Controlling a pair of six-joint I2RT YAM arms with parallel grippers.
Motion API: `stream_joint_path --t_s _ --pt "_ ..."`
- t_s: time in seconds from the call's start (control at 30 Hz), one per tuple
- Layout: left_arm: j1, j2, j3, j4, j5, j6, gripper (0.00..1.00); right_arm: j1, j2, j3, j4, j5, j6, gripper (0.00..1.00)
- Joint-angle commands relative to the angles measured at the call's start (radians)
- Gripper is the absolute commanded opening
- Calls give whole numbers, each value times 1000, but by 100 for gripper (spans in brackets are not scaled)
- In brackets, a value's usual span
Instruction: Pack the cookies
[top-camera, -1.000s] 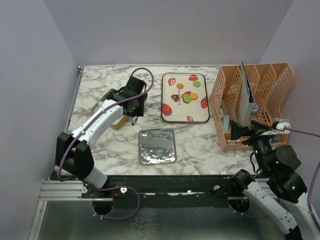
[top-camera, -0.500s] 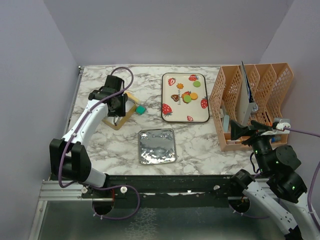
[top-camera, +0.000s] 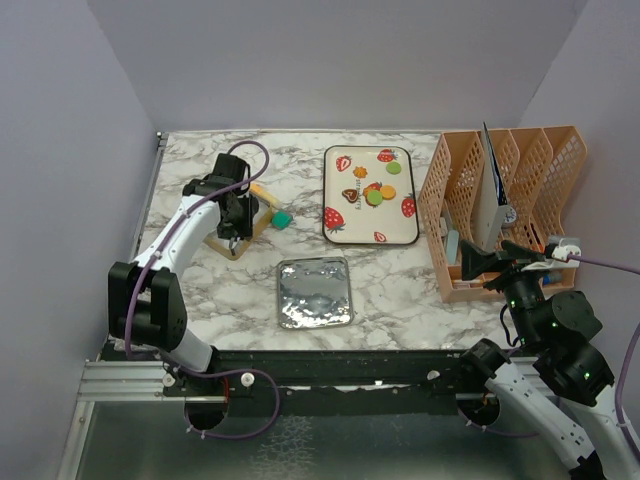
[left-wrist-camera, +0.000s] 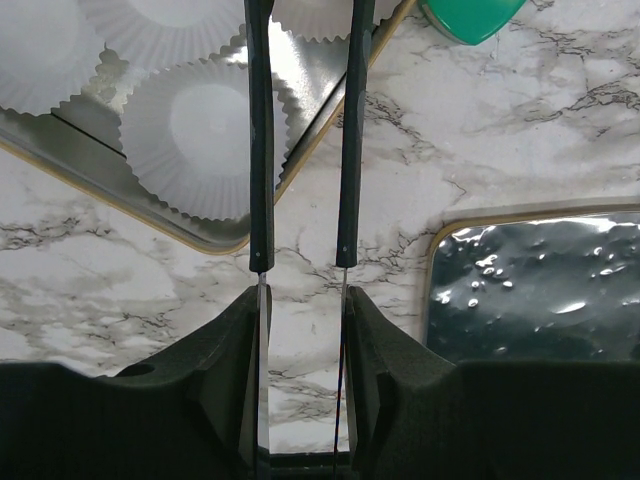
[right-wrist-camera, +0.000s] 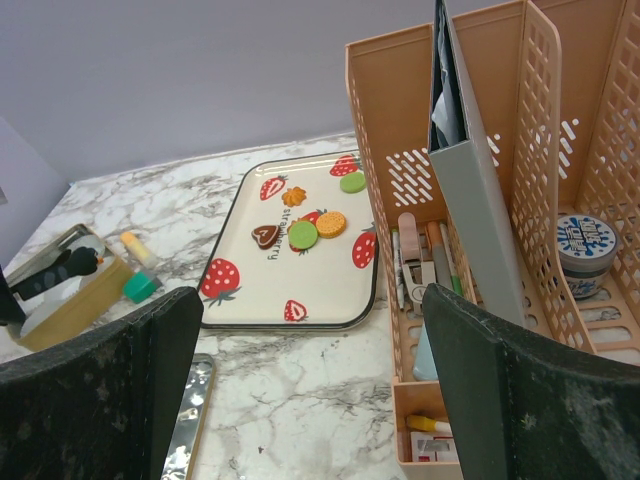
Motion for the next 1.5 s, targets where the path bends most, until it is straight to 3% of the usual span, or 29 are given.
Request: stream_joint_path --t_s 0.0,0.43,0.93,1.47 --pt "1 22 -7 33 21 7 20 0 4 -10 1 0 -15 100" --pt "2 66 -29 67 35 -1 25 0 11 -10 2 -1 -17 100" --pt "2 25 -35 76 63 -9 47 0 10 -10 3 -2 -17 100" --pt "-4 -70 11 33 96 -14 43 0 10 -10 5 -6 -17 100"
